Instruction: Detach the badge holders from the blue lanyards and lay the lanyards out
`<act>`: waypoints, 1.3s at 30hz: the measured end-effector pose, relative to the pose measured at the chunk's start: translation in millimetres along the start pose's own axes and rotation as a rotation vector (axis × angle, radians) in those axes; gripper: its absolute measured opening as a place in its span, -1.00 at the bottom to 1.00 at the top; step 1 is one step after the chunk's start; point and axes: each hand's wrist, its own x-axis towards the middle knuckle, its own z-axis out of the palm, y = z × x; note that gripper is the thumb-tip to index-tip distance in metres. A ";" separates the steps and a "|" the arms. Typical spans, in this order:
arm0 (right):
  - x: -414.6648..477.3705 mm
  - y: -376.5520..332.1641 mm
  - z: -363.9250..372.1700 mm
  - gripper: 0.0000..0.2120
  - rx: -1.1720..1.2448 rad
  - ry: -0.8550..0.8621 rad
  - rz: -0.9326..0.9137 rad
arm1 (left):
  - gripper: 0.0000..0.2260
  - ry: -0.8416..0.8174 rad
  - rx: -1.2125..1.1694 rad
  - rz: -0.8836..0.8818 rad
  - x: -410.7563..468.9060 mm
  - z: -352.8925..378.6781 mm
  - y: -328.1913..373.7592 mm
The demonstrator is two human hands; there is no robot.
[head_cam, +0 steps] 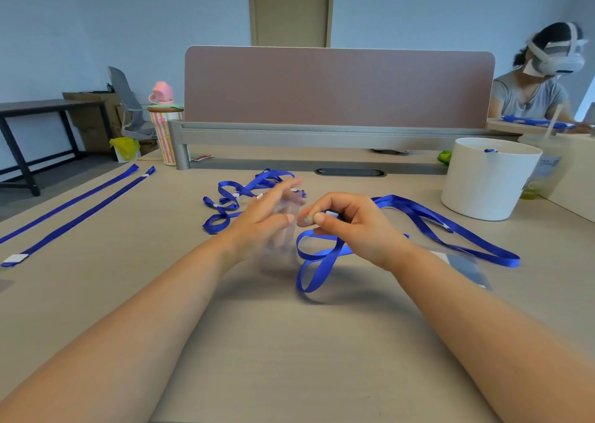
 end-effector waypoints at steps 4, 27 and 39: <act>1.8 0.4 -3.1 -0.80 -0.020 0.089 0.029 | -0.95 0.206 0.095 -0.002 -0.8 -0.5 1.9; 19.2 -27.5 -45.7 -0.74 0.858 0.600 -0.016 | -0.80 -0.118 0.444 -0.261 1.2 32.8 32.1; 15.0 -6.1 -71.1 -0.84 0.470 0.725 0.115 | -0.76 0.064 0.745 -0.156 6.2 -17.9 17.1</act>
